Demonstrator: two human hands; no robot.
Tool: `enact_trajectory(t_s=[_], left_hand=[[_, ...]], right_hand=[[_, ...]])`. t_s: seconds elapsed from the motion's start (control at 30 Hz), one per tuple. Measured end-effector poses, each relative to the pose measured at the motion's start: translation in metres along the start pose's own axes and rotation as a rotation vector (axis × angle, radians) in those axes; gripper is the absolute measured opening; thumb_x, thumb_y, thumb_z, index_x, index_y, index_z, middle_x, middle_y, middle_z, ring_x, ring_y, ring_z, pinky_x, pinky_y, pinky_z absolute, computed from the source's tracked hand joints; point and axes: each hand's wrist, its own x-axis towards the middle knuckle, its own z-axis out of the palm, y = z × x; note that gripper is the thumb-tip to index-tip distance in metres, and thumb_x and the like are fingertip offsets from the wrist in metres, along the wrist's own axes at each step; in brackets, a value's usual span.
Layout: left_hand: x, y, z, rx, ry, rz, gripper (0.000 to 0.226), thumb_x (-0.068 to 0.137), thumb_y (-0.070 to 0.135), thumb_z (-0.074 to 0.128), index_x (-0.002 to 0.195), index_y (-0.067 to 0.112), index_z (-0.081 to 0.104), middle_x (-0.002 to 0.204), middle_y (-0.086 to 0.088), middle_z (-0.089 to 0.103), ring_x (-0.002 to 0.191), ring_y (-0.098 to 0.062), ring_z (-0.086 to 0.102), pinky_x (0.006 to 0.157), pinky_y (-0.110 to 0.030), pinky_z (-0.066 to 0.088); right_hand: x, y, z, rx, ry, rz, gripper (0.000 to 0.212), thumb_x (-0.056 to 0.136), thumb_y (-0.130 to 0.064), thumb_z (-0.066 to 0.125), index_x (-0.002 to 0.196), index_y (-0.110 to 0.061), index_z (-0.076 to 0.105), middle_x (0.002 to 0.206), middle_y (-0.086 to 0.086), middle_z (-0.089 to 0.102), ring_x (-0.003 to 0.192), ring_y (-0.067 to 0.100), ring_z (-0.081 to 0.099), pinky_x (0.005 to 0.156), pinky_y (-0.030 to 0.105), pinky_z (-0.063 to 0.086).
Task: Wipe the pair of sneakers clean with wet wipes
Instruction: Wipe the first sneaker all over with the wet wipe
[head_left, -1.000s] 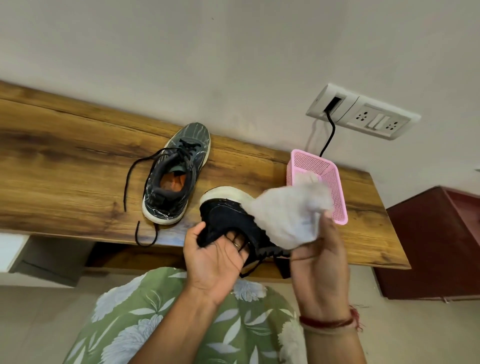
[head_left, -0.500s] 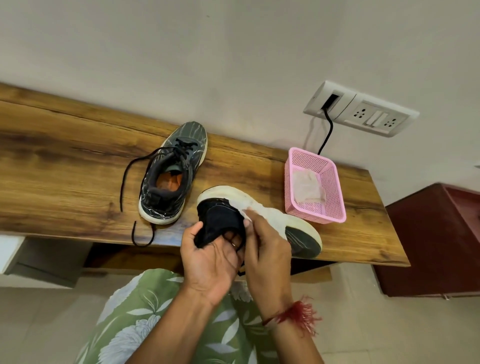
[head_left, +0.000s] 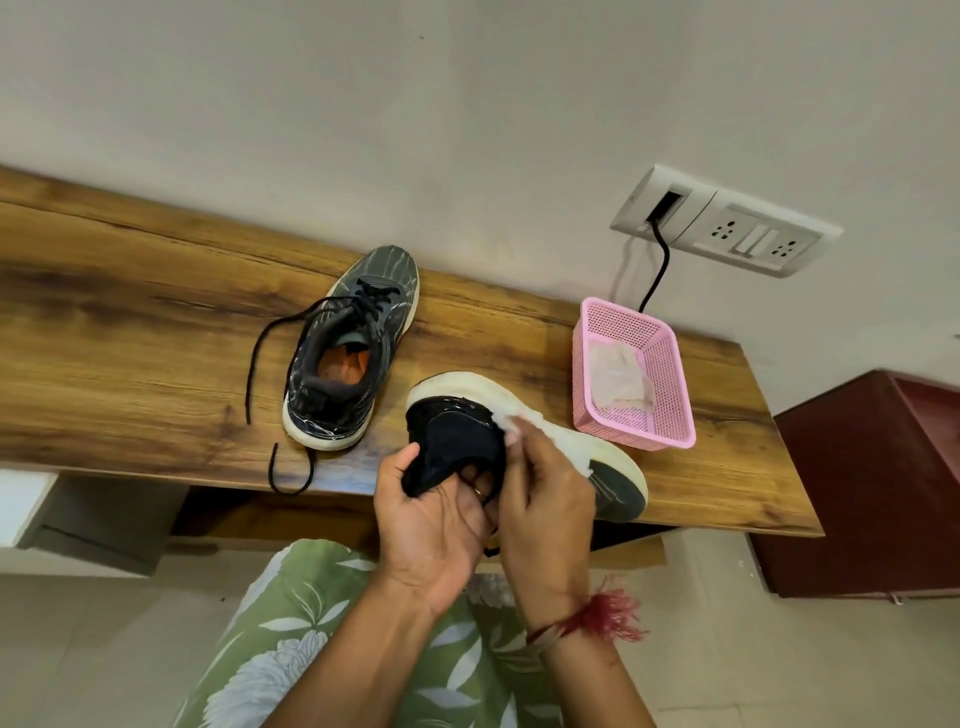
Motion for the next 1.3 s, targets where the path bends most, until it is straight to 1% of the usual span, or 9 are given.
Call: enact_trajectory(t_s=[0.1, 0.33, 0.47, 0.63, 0.8, 0.9, 1.03, 1.2, 1.3], left_hand=[[-0.001, 0.003, 0.002, -0.019, -0.042, -0.019, 0.058, 0.087, 0.039, 0.033, 0.099, -0.001, 0.073, 0.1, -0.018, 0.071, 0.092, -0.023, 0.071, 0.08, -0.026, 0.056], [-0.004, 0.0, 0.005, -0.016, 0.04, 0.042, 0.05, 0.078, 0.039, 0.041, 0.072, 0.007, 0.078, 0.083, -0.012, 0.074, 0.073, -0.02, 0.073, 0.058, -0.029, 0.059], [-0.005, 0.0, 0.006, 0.0, 0.046, -0.005, 0.05, 0.078, 0.041, 0.04, 0.077, 0.009, 0.079, 0.096, -0.013, 0.074, 0.085, -0.022, 0.072, 0.073, -0.032, 0.058], [-0.004, -0.003, 0.005, -0.034, 0.012, 0.056, 0.05, 0.086, 0.033, 0.039, 0.066, 0.009, 0.078, 0.08, -0.008, 0.074, 0.07, -0.016, 0.072, 0.062, -0.024, 0.058], [0.005, 0.0, -0.012, 0.021, 0.006, 0.068, 0.04, 0.098, 0.03, 0.044, 0.107, 0.003, 0.071, 0.109, -0.014, 0.068, 0.106, -0.021, 0.064, 0.105, -0.017, 0.033], [0.005, -0.004, -0.014, 0.06, 0.084, 0.076, 0.04, 0.075, 0.045, 0.07, 0.094, 0.01, 0.074, 0.094, -0.009, 0.068, 0.091, -0.021, 0.067, 0.092, -0.026, 0.048], [0.002, 0.002, -0.004, 0.028, 0.034, -0.003, 0.047, 0.077, 0.043, 0.045, 0.092, 0.01, 0.076, 0.094, -0.009, 0.07, 0.083, -0.02, 0.068, 0.077, -0.031, 0.055], [0.002, 0.005, -0.004, -0.03, 0.048, -0.03, 0.055, 0.074, 0.044, 0.047, 0.113, 0.009, 0.062, 0.109, -0.014, 0.064, 0.105, -0.027, 0.061, 0.099, -0.042, 0.042], [0.003, 0.005, -0.004, -0.05, 0.014, -0.037, 0.059, 0.074, 0.045, 0.046, 0.119, 0.01, 0.06, 0.119, -0.015, 0.059, 0.116, -0.029, 0.055, 0.103, -0.044, 0.039]], right_hand=[[-0.01, -0.014, 0.01, 0.016, -0.144, -0.181, 0.039, 0.089, -0.022, 0.039, 0.117, -0.012, 0.064, 0.119, 0.004, 0.064, 0.117, 0.012, 0.054, 0.103, 0.028, 0.039], [-0.004, -0.014, 0.016, -0.004, -0.174, -0.252, 0.038, 0.091, -0.02, 0.038, 0.117, -0.011, 0.064, 0.124, 0.004, 0.062, 0.125, 0.013, 0.048, 0.106, 0.034, 0.034], [0.0, -0.017, 0.014, -0.006, -0.125, -0.239, 0.038, 0.09, -0.019, 0.038, 0.116, -0.009, 0.064, 0.121, 0.006, 0.063, 0.121, 0.014, 0.052, 0.105, 0.03, 0.034], [-0.003, -0.031, 0.016, -0.045, -0.274, -0.303, 0.033, 0.09, -0.015, 0.043, 0.113, -0.012, 0.065, 0.117, 0.004, 0.066, 0.12, 0.012, 0.052, 0.11, 0.027, 0.028], [0.001, -0.046, 0.005, 0.057, -0.299, -0.28, 0.023, 0.091, -0.015, 0.05, 0.105, -0.016, 0.068, 0.099, -0.003, 0.07, 0.095, 0.005, 0.061, 0.097, 0.024, 0.041], [-0.002, -0.06, 0.0, 0.611, -0.465, -0.005, 0.019, 0.092, -0.02, 0.055, 0.095, -0.012, 0.072, 0.09, 0.001, 0.071, 0.089, 0.009, 0.064, 0.078, 0.023, 0.05], [0.01, -0.036, -0.04, 1.488, -0.216, 0.484, 0.027, 0.087, -0.025, 0.058, 0.108, -0.01, 0.067, 0.116, 0.014, 0.065, 0.106, 0.025, 0.062, 0.089, 0.039, 0.051], [0.021, 0.024, -0.093, 1.573, -0.003, 0.657, 0.043, 0.104, -0.029, 0.028, 0.143, -0.011, 0.027, 0.15, 0.009, 0.018, 0.142, 0.023, 0.015, 0.117, 0.043, 0.009], [0.027, 0.044, -0.095, 1.588, 0.199, 0.79, 0.057, 0.062, -0.023, 0.072, 0.117, -0.009, 0.065, 0.128, 0.01, 0.059, 0.114, 0.021, 0.059, 0.094, 0.039, 0.046]])
